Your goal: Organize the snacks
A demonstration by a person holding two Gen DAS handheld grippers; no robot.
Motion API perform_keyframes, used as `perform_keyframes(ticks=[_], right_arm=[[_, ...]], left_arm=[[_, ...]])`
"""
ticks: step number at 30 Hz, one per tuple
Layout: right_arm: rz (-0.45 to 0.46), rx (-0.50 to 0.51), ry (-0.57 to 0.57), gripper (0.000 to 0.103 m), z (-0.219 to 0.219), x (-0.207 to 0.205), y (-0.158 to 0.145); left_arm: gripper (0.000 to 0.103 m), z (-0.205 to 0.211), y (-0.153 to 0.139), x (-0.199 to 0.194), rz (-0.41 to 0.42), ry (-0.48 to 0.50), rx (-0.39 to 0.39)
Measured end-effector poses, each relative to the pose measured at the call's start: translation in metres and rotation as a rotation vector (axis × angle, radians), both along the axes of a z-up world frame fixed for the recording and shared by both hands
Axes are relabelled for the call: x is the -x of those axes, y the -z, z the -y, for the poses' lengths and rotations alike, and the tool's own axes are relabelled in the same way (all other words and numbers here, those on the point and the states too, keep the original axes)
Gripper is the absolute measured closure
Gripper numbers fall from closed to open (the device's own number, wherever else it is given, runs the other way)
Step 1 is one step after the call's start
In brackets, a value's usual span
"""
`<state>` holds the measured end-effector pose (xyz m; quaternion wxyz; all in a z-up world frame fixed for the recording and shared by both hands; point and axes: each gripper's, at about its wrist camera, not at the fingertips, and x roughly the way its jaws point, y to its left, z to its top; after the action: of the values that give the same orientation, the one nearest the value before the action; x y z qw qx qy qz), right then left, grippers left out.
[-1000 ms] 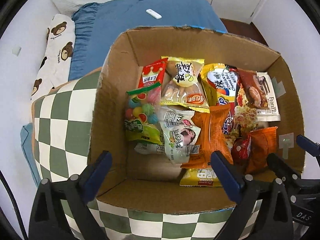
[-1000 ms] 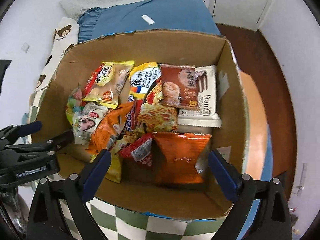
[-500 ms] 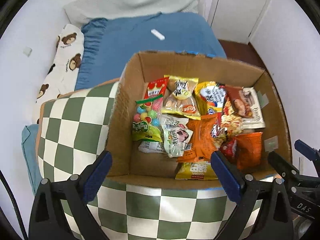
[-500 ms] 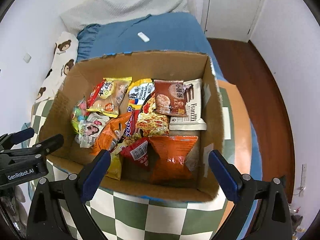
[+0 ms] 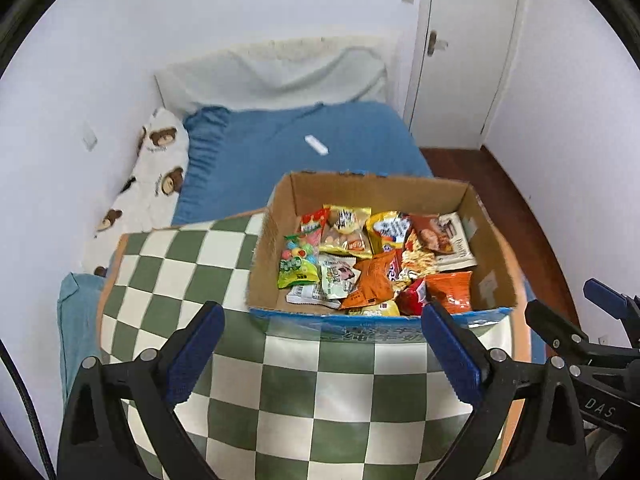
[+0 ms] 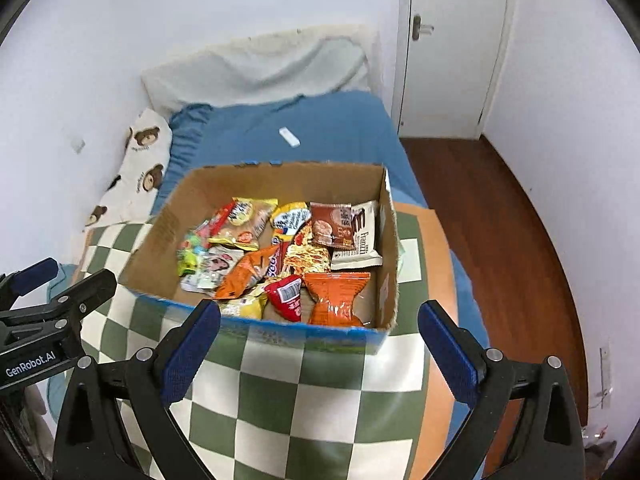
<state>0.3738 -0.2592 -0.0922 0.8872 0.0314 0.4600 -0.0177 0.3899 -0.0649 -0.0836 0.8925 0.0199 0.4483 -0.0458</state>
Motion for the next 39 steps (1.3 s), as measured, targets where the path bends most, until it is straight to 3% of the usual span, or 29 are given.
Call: perform_keyframes(ticks=[11, 21, 30, 39], right_arm=[[0.148, 0.013, -0.015, 0.001, -0.018, 0.110, -0.057], [0.239, 0.003, -0.014, 0.000, -0.025, 0.178, -0.099], [0.250, -0.014, -0.023, 0.000, -0.030, 0.209, -0.112], [0.251, -0.006, -0.014, 0.000, -0.028, 0.202, -0.108]], left_arm=[[0.002, -0.013, -0.040, 0.091, 0.124, 0.012, 0.010], [0.002, -0.020, -0.069, 0.161, 0.209, 0.025, 0.007], [0.002, -0.027, -0.075, 0.183, 0.201, 0.025, 0.028], [0.001, -0.026, -0.065, 0.170, 0.192, 0.017, 0.018]])
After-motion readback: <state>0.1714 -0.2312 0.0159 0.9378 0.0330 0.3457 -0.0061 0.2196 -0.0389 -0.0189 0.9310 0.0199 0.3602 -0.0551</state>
